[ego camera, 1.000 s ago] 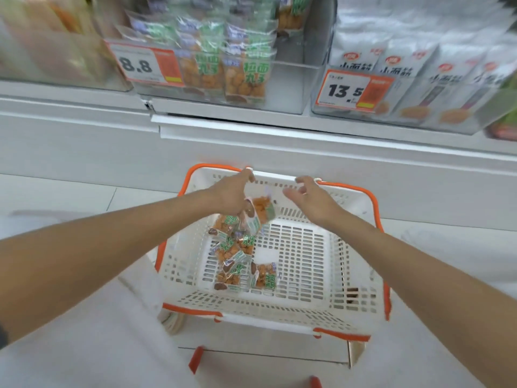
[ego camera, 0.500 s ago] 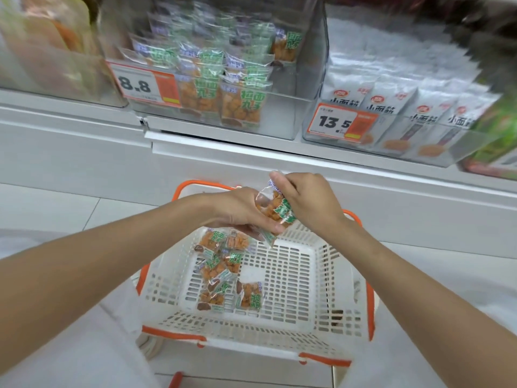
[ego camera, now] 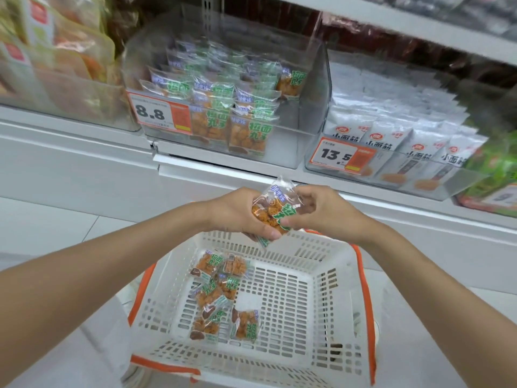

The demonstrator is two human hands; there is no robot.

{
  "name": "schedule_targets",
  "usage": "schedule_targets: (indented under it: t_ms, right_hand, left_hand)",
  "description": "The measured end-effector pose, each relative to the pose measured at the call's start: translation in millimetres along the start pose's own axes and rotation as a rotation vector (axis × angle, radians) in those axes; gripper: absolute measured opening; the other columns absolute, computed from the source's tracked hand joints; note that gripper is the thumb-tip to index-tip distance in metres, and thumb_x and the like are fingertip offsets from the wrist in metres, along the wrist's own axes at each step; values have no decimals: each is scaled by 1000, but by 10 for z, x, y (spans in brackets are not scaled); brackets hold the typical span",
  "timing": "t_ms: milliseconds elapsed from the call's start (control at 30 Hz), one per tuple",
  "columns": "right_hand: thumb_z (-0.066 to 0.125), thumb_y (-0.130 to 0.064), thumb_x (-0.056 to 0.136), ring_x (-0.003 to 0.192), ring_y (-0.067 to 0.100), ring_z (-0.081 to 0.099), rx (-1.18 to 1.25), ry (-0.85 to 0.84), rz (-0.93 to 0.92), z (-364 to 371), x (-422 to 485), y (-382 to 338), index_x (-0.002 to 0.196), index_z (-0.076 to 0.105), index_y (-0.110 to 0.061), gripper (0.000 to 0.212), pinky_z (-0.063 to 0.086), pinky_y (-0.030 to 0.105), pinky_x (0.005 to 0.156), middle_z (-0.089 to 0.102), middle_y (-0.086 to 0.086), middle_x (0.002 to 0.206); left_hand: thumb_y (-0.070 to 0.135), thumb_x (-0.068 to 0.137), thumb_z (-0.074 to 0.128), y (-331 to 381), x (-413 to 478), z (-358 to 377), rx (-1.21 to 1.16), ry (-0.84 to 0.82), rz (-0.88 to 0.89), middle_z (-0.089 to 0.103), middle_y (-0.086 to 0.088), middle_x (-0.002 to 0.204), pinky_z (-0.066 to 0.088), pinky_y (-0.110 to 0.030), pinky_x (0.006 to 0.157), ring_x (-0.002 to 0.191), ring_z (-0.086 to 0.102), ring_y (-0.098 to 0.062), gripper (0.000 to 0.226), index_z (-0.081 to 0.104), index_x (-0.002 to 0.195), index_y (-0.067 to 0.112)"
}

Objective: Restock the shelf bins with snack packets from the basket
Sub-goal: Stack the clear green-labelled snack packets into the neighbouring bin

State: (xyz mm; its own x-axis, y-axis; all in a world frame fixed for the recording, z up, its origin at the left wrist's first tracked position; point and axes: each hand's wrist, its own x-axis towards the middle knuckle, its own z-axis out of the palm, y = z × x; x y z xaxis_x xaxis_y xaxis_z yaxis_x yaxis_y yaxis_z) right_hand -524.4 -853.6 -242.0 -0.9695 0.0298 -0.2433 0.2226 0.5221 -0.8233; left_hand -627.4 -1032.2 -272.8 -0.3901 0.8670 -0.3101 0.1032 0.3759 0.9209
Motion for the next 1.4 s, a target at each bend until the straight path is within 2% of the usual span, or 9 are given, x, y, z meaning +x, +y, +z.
schedule_targets:
  t_ms: [100, 267, 567, 733, 867, 967, 1100, 1200, 1400]
  right_hand:
    - [81, -6, 76, 71, 11, 65, -131, 148, -69, -199, 48, -275, 95, 68, -18, 26, 54, 34, 72, 71, -3, 80]
    - [82, -16, 77, 75, -2, 64, -367, 443, -209, -647, 169, -876, 108, 72, -21, 34, 52, 17, 78, 69, -15, 87]
    - [64, -10, 85, 92, 29, 64, -770, 722, -367, -1012, 966, -1038, 111, 67, -18, 27, 50, 42, 80, 72, 5, 99]
    - [61, -13, 87, 96, 38, 62, -975, 711, -125, -1292, 1476, -960, 117, 63, -14, 30, 52, 40, 78, 69, 16, 103]
    - [57, -19, 94, 106, 32, 58, -1003, 616, 76, -1543, 1853, -1029, 127, 55, -17, 33, 46, 32, 76, 60, 10, 118]
    - [60, -15, 90, 71, 18, 54, -1079, 502, 113, -1696, 2141, -1022, 91, 54, -12, 6, 33, 25, 51, 53, 3, 79]
    - [63, -6, 84, 51, 17, 40, -1259, 317, 164, -1707, 2473, -933, 58, 41, -11, 35, 29, 25, 45, 40, 3, 58]
    - [74, -20, 78, 62, 20, 54, -1324, 256, 185, -1638, 2676, -887, 66, 54, -10, 25, 51, 31, 58, 53, 4, 65]
    - [81, -34, 76, 100, 28, 58, -1413, 283, 194, -1551, 2767, -753, 95, 60, -12, 36, 45, 32, 85, 62, 7, 102]
  left_hand:
    - [27, 81, 79, 242, -13, -122, 80, 84, 111, 73, 1, 102, 53, -27, 84, 96, 68, -16, 31, 69, 107, 14]
    - [30, 75, 82, 879, 73, -598, 446, 558, 396, 53, 19, 74, 31, -13, 59, 68, 48, 9, 26, 57, 73, 35]
    - [24, 70, 85, 1263, 968, -1364, 444, 729, 491, 60, 12, 73, 39, -16, 59, 64, 52, 1, 23, 68, 82, 17]
    - [12, 79, 78, 1291, 1542, -1734, 380, 565, 327, 65, 0, 95, 47, -14, 66, 84, 58, -10, 34, 66, 110, 6]
    - [36, 93, 62, 1201, 1653, -2067, 721, 507, 180, 46, 0, 146, 40, -30, 106, 130, 47, -22, 56, 44, 144, 21]
    - [56, 96, 43, 1035, 1756, -2175, 959, 384, 47, 27, -3, 159, 28, -38, 115, 144, 30, -25, 69, 27, 153, 20]
    - [53, 102, 27, 893, 1849, -2206, 1184, 385, -1, 17, -5, 162, 20, -47, 118, 147, 20, -29, 58, 21, 154, 29]
    - [49, 103, 26, 865, 1809, -2180, 1159, 398, 53, 12, 0, 163, 15, -45, 120, 148, 16, -27, 55, 13, 155, 33]
    - [42, 105, 26, 851, 1746, -2134, 1109, 425, 70, 7, 7, 163, 8, -45, 120, 150, 10, -22, 53, 5, 153, 41]
